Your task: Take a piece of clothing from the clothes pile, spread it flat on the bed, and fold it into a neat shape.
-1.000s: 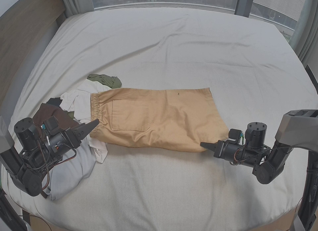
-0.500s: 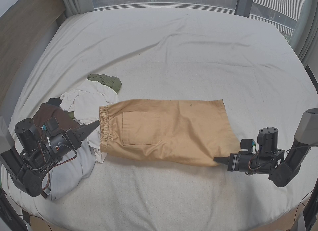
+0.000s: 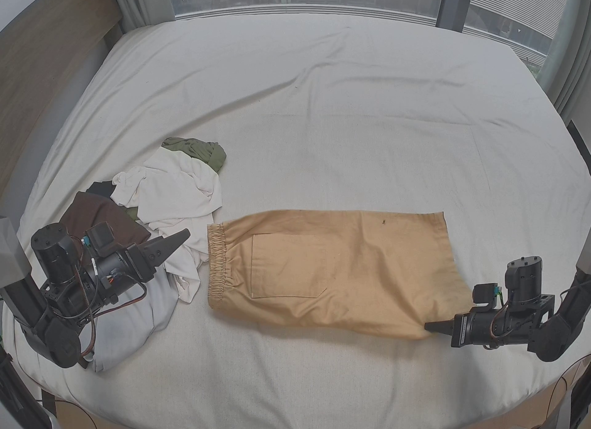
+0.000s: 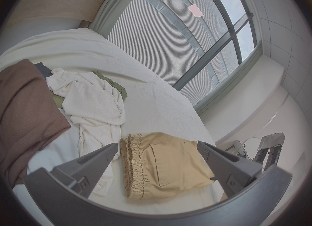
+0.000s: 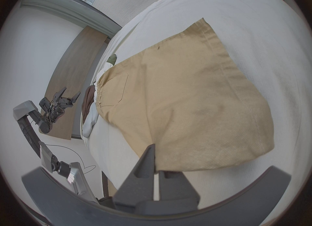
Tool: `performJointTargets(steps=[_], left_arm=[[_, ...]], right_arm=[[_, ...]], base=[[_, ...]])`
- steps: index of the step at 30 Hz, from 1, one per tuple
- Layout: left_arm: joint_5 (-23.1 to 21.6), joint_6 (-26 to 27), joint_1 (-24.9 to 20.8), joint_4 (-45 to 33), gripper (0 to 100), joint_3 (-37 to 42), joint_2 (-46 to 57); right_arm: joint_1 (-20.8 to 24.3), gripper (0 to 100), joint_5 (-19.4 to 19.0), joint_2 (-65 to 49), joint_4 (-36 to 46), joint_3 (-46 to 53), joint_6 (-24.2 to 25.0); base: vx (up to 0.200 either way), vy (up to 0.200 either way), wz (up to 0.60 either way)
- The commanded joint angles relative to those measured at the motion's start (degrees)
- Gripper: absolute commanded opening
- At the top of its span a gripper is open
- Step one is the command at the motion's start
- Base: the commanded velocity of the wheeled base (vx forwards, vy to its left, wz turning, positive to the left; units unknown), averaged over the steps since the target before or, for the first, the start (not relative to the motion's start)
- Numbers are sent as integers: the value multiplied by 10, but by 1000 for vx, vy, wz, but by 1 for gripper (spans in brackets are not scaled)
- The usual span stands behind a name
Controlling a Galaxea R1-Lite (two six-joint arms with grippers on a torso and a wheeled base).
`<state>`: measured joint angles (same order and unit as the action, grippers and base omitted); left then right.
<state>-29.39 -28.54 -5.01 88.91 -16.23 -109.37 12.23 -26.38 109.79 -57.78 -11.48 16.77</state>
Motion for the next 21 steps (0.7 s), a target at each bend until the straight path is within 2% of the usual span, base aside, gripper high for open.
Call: performJointTargets(steps=[1,10,11,15,21], left_arm=[[-1,1,-3,0,100,6,-2],[2,11,-21,0,100,19,-35],[2,11,-22,0,100,19,-36],[2,15,-34,0,100,22,-42],[2,15,-40,0,100,28,-44]], right_arm=[[-3,0,0,-5,0,11,0],[-2,0,0,0,0,16,-8],[-2,100,0,0,-1,16,-8],[7,100,1,-5,-1,36,-11],[65,100,-2,-1,-4,76,-27]], base=[[0,0,0],[0,0,0],[0,0,0],[0,0,0],[0,0,0]])
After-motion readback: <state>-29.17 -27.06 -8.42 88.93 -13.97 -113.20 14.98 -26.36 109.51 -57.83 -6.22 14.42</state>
